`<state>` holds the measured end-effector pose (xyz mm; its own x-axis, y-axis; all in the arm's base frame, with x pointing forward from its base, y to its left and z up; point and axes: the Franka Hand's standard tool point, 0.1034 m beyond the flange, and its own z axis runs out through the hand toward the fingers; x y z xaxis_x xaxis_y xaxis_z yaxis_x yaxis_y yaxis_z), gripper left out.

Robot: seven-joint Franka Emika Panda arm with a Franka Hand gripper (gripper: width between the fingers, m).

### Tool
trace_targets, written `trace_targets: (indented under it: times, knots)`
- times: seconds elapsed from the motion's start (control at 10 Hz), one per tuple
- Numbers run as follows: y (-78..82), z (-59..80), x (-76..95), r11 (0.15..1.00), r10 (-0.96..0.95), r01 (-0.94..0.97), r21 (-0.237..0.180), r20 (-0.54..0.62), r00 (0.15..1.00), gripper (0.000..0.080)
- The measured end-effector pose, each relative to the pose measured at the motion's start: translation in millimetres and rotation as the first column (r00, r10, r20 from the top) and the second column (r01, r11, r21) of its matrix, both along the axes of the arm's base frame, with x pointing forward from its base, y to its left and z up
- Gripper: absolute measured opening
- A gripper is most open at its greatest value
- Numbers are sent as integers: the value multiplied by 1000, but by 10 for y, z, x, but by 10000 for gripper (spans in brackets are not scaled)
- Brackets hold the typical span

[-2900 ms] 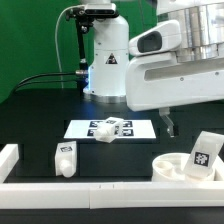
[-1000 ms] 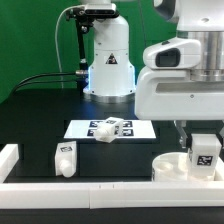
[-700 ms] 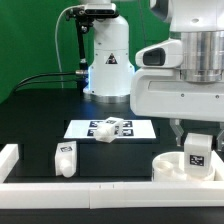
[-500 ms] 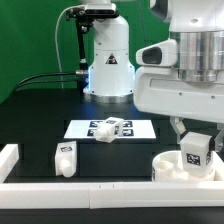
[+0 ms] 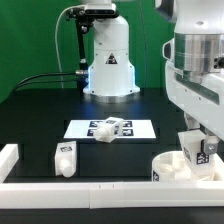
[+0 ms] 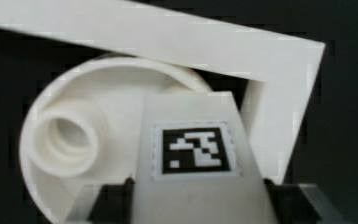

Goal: Assemble stool

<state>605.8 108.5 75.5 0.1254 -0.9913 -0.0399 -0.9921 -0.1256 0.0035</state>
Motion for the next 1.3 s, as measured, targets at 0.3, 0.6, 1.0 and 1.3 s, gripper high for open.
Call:
trace_targets:
  times: [0.3, 0.6, 1.0, 1.3]
  knots:
    - [18, -20, -10, 980, -198, 198, 19, -15, 980, 334]
    - [41, -31, -13, 851, -521, 521, 60, -25, 853, 334]
    - [58, 41, -33, 958, -279, 279, 68, -10, 960, 614]
    - [61, 336, -62, 975, 204, -210, 78, 76, 976, 648]
